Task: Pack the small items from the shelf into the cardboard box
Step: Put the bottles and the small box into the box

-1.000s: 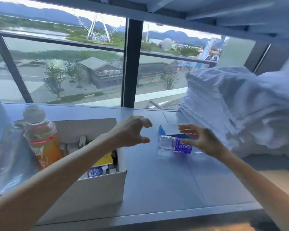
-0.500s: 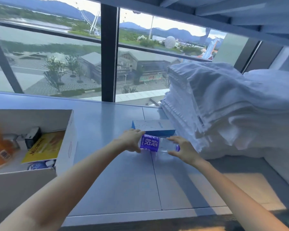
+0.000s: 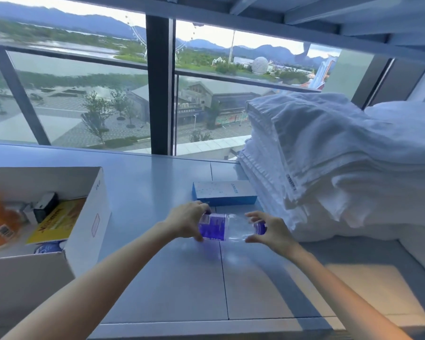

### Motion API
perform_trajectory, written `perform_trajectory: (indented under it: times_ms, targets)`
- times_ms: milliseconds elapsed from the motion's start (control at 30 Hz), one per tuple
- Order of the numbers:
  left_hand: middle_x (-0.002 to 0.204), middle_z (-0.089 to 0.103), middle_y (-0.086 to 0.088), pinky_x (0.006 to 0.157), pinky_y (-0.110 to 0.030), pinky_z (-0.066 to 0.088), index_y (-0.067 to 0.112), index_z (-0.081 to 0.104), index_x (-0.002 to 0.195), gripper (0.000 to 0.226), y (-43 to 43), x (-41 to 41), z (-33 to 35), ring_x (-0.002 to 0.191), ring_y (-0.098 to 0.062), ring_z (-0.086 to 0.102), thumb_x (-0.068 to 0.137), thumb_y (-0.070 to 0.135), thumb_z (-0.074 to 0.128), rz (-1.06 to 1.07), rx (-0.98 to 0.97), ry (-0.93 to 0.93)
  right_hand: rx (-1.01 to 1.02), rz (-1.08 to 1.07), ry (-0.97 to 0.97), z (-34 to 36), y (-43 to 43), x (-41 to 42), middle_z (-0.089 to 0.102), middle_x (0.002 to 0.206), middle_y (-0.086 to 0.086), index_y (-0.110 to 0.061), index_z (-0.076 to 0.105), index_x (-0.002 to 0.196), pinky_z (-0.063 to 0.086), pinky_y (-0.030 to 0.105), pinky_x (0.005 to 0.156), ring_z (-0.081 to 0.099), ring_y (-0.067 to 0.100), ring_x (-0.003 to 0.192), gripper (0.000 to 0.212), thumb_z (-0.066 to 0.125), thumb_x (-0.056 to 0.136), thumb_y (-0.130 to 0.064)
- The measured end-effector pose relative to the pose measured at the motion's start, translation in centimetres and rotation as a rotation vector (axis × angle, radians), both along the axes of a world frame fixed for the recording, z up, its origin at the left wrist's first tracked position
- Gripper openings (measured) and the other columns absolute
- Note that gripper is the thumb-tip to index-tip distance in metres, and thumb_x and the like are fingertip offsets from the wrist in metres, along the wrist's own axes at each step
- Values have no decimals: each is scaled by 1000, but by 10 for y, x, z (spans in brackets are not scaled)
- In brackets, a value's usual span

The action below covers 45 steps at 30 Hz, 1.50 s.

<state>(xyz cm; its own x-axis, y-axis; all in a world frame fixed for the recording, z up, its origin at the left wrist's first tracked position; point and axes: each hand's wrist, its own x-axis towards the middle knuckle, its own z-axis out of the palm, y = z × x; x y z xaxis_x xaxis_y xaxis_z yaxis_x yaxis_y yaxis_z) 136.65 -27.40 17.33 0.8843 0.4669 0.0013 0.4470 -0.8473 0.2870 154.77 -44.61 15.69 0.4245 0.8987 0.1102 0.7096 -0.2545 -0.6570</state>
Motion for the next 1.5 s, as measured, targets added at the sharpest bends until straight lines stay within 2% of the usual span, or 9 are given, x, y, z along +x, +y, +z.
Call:
perform_trajectory:
  times_ms: [200, 333, 500, 667, 867, 1067, 1167, 1333, 1500]
  targets:
    - [110, 65, -9, 89, -32, 50, 8, 59, 116, 65, -9, -36, 17, 100, -23, 60, 56, 8, 87, 117, -491, -369, 506, -25, 473, 46, 10, -38, 65, 111, -6, -27, 47, 123, 53, 17, 81, 64, 4, 98, 65, 76, 68, -8]
    - [107, 64, -15, 77, -22, 47, 4, 59, 113, 60, -20, -62, 31, 91, -20, 59, 59, -2, 84, 157, -670, -516, 468, 115, 526, 83, 28, -70, 62, 116, -1, -24, 45, 124, 54, 16, 78, 62, 14, 106, 64, 76, 69, -11]
    - [109, 65, -5, 77, -16, 48, 10, 58, 115, 60, -26, -89, 54, 93, -15, 60, 62, 5, 85, 140, -610, -633, 445, 203, 396, 126, 38, -114, 65, 112, 2, -29, 49, 119, 53, 15, 71, 66, 7, 92, 63, 81, 64, -30]
    - [116, 61, 1, 93, -27, 47, 13, 55, 124, 64, -13, -142, 81, 110, -13, 57, 67, 20, 83, 82, -353, -659, 517, 231, 321, 167, 55, -163, 68, 106, -3, -24, 56, 111, 55, 18, 76, 69, 9, 89, 50, 72, 64, -33]
    - [112, 60, 11, 95, -20, 45, 20, 65, 112, 40, 41, -263, 111, 105, -10, 59, 74, 13, 77, 165, -8, -714, 638, 169, 356, 197, 82, -218, 68, 111, 5, -15, 55, 117, 54, 37, 88, 67, 22, 99, 50, 72, 72, -26]
    - [116, 62, -7, 96, -39, 47, 11, 66, 110, 37, 98, -357, 112, 106, -26, 58, 75, 5, 74, 373, 172, -657, 702, 234, 429, 212, 126, -283, 72, 103, -5, -30, 61, 100, 55, 36, 86, 68, 18, 98, 35, 77, 68, -31]
    - [121, 56, -15, 99, -42, 43, 8, 60, 119, 53, 122, -378, 103, 113, -32, 52, 70, 14, 79, 493, 240, -661, 648, 280, 491, 196, 160, -316, 74, 92, -8, -26, 60, 97, 56, 27, 75, 69, 10, 89, 36, 75, 65, -29]
    - [132, 47, -19, 98, -43, 44, 8, 35, 139, 94, 155, -384, 91, 119, -31, 48, 63, 34, 84, 533, 72, -658, 465, 300, 524, 151, 211, -356, 68, 106, 5, -15, 53, 112, 57, 33, 78, 69, 17, 90, 53, 75, 65, -28]
    - [127, 58, -14, 82, -27, 42, 9, 42, 132, 76, 171, -379, 80, 104, -16, 55, 69, 30, 80, 370, -141, -583, 340, 277, 412, 117, 240, -378, 65, 115, 9, -11, 50, 118, 56, 27, 77, 67, 15, 94, 54, 74, 73, -26]
